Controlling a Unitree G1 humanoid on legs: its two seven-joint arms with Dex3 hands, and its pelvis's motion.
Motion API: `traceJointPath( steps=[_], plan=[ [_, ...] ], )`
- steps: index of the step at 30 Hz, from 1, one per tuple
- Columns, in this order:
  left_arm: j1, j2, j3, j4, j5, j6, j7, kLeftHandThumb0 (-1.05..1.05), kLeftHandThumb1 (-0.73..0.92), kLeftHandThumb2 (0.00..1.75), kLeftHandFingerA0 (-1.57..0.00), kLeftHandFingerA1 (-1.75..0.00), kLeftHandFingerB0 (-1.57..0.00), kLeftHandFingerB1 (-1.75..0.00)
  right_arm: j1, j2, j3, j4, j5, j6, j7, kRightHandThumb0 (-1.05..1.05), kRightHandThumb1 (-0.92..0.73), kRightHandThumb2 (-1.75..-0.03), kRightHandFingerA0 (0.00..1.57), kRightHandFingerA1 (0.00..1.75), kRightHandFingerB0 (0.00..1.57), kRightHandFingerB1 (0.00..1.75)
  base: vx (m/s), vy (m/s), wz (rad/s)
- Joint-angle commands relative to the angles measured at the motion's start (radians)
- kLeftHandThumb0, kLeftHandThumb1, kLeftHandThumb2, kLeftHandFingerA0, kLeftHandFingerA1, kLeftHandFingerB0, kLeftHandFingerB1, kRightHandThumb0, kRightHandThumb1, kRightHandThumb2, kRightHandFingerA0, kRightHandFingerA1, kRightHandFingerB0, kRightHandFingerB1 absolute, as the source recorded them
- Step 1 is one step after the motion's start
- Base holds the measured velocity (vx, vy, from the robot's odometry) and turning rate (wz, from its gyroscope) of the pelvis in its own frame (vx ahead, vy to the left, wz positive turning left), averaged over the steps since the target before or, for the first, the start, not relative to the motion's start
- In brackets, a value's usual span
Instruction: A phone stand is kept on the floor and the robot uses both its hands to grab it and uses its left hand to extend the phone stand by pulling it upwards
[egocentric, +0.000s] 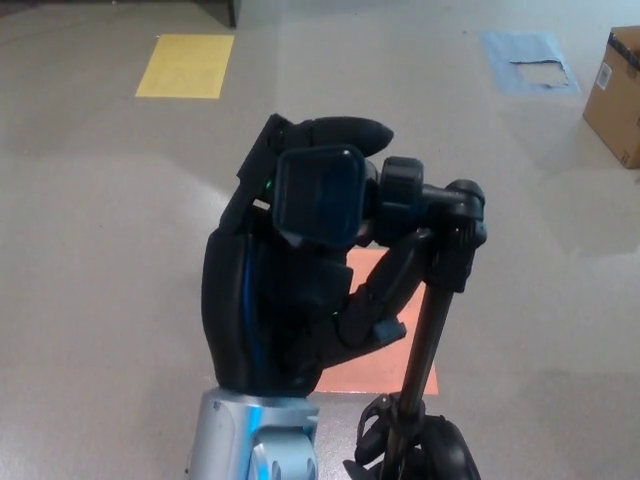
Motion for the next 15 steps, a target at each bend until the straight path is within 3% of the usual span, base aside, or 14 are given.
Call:
traceJointPath(
  steps=[1,2,3,6,7,9,10,11,12,15],
  plan=[
    [0.385,0.069,-0.018,0.377,0.083,-0.061,-0.048,-0.19,0.41,0.80,-1.24,-1.46,-1.05,-1.37,-0.005,-0.075,-0.159,-0.042,0.170,0.004,-0.085,-0.40,-0.87,-1.25,1.41,1.41,1.37,1.40,0.00,0.000,0.00],
    [0.383,0.070,-0.020,0.376,0.085,-0.063,-0.047,-0.20,0.41,0.80,-1.23,-1.45,-1.05,-1.36,-0.004,-0.077,-0.154,-0.043,0.162,0.006,-0.087,-0.41,-0.88,-1.26,1.41,1.42,1.37,1.41,0.00,0.000,0.00],
    [0.381,0.071,-0.020,0.377,0.084,-0.063,-0.048,-0.20,0.41,0.80,-1.24,-1.46,-1.05,-1.37,-0.002,-0.078,-0.154,-0.045,0.160,0.000,-0.087,-0.50,-0.84,-0.86,1.34,1.74,1.19,1.75,0.00,0.000,0.00],
    [0.379,0.071,-0.021,0.384,0.084,-0.072,-0.051,-0.20,0.41,0.80,-1.24,-1.46,-1.05,-1.37,-0.001,-0.077,-0.157,-0.046,0.156,-0.003,-0.086,-0.50,-0.84,-0.86,1.34,1.74,1.19,1.75,0.00,0.000,0.00],
    [0.376,0.070,-0.019,0.386,0.081,-0.071,-0.052,-0.19,0.41,0.81,-1.25,-1.46,-1.07,-1.37,0.001,-0.077,-0.157,-0.046,0.154,-0.004,-0.084,-0.51,-0.91,-0.67,1.31,1.75,1.19,1.75,0.00,0.000,0.00],
    [0.371,0.070,-0.015,0.390,0.075,-0.070,-0.054,-0.19,0.41,0.81,-1.25,-1.46,-1.07,-1.37,0.003,-0.076,-0.158,-0.047,0.150,-0.006,-0.081,-0.51,-0.91,-0.67,1.31,1.75,1.19,1.75,0.00,0.000,0.00],
    [0.364,0.065,-0.008,0.411,0.074,-0.064,-0.050,-0.19,0.44,0.80,-1.24,-1.48,-1.05,-1.39,0.008,-0.073,-0.162,-0.051,0.154,-0.006,-0.074,-0.40,-0.90,-1.26,1.42,1.42,1.38,1.41,0.00,0.000,0.00],
    [0.354,0.060,0.003,0.433,0.077,-0.060,-0.042,-0.18,0.45,0.81,-1.25,-1.47,-1.06,-1.38,0.012,-0.071,-0.165,-0.058,0.159,-0.006,-0.064,-0.40,-0.90,-1.27,1.43,1.43,1.39,1.42,0.00,0.000,0.00],
    [0.349,0.056,0.008,0.445,0.081,-0.062,-0.037,-0.11,0.55,0.63,-0.91,-1.75,-0.71,-1.75,0.016,-0.069,-0.169,-0.067,0.163,-0.003,-0.051,-0.41,-0.89,-1.26,1.44,1.43,1.40,1.42,0.00,0.000,0.00],
    [0.347,0.051,0.009,0.456,0.085,-0.071,-0.032,-0.11,0.55,0.63,-0.91,-1.75,-0.71,-1.75,0.016,-0.069,-0.174,-0.072,0.163,0.001,-0.045,-0.41,-0.89,-1.26,1.44,1.43,1.40,1.42,0.00,0.000,0.00]
  ],
)
